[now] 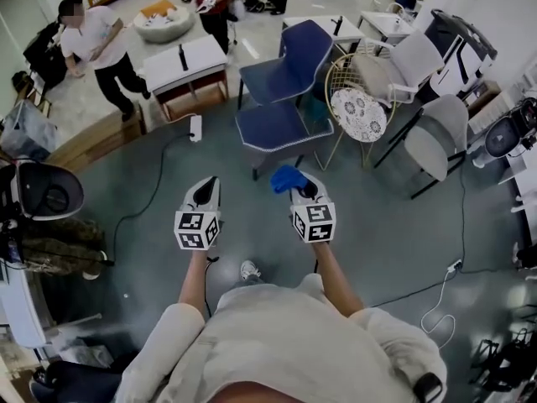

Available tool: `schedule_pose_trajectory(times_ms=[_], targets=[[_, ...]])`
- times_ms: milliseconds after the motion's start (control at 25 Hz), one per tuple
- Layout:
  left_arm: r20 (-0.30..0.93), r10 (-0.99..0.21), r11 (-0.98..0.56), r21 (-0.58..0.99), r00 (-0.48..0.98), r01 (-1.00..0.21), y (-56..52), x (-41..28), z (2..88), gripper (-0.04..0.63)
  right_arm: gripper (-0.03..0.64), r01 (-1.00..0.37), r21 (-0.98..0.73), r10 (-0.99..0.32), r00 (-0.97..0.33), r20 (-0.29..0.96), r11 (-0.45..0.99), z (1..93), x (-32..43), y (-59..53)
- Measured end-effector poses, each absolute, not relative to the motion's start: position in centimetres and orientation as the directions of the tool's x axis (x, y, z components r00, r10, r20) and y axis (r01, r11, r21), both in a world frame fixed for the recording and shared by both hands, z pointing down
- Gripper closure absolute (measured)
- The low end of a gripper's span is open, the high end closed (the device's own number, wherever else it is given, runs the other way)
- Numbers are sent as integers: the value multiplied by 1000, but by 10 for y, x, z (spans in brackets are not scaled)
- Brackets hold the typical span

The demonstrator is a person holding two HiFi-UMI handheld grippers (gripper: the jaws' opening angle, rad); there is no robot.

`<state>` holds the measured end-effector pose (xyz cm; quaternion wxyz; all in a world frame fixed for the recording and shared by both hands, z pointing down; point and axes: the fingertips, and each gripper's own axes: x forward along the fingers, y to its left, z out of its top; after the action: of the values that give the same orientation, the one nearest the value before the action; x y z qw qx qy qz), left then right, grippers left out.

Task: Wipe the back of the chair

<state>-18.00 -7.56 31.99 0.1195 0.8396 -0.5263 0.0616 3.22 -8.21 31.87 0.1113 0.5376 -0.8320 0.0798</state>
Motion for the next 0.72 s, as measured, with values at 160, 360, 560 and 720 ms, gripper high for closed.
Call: schedule_pose_trajectory(times_ms=[160, 360, 560, 720], targets=[[233, -859, -434, 139, 455, -890, -109, -196, 321, 595, 569, -921, -12, -886, -378, 269, 389, 317, 15, -115], [247, -848, -448, 139, 470, -883, -132, -204, 329, 595, 569, -923, -9, -887, -372, 275, 384, 322, 2, -137], [268, -840, -446, 152, 471, -882, -138, -200, 340, 595, 569, -913, -21, -869, -395, 296, 408, 334, -7, -145], [292, -844, -417, 166, 449, -893, -139, -196, 349, 595, 569, -897, -39, -846, -429, 318, 440, 346, -11, -149]])
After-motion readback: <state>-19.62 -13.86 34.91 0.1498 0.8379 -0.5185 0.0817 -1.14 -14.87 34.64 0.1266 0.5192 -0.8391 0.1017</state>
